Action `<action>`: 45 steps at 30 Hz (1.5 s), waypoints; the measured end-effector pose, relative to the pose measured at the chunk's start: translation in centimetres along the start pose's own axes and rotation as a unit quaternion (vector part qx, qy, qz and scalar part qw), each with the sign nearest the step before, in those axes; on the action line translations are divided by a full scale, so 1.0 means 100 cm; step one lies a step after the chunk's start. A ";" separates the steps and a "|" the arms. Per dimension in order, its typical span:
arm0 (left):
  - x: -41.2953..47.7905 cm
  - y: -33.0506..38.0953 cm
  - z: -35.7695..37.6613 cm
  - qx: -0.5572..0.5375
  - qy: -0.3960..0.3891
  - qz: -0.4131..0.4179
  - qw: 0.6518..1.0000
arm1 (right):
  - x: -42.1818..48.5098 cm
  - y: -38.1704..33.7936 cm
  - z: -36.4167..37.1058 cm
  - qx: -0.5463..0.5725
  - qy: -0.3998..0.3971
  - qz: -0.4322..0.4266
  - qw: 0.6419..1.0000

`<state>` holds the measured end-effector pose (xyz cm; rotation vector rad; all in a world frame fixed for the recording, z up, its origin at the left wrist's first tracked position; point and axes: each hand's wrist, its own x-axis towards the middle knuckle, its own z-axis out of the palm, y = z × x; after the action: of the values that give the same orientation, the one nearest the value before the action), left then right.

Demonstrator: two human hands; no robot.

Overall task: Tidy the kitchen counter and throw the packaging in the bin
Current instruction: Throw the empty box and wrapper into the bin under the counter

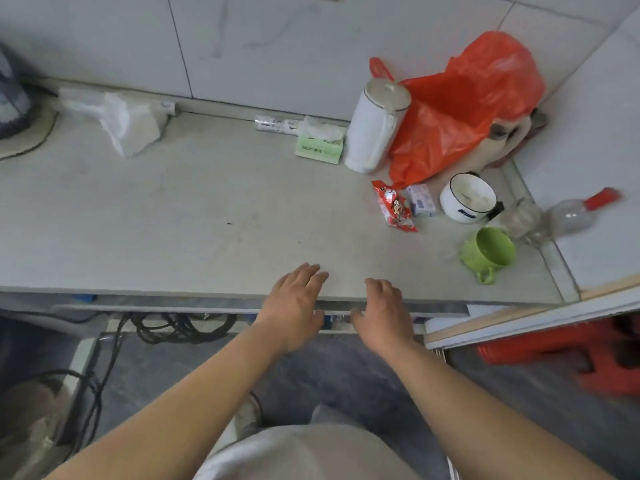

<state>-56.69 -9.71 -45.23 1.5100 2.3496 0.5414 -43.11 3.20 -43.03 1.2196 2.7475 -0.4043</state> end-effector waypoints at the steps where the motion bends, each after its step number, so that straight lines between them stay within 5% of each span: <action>1: 0.007 0.000 0.001 0.001 -0.003 0.004 1.000 | 0.005 0.004 -0.002 0.001 0.002 0.008 1.000; 25: 0.154 0.016 0.032 0.030 -0.054 -0.138 0.988 | 0.274 0.099 -0.020 -0.048 0.004 0.011 0.999; 45: 0.128 0.031 0.035 0.028 -0.009 -0.220 0.975 | 0.253 0.080 -0.011 -0.133 0.001 -0.170 0.976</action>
<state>-57.89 3.70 -47.44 0.9552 2.5910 0.3476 -54.12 26.70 -48.70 0.6899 2.8941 -0.0563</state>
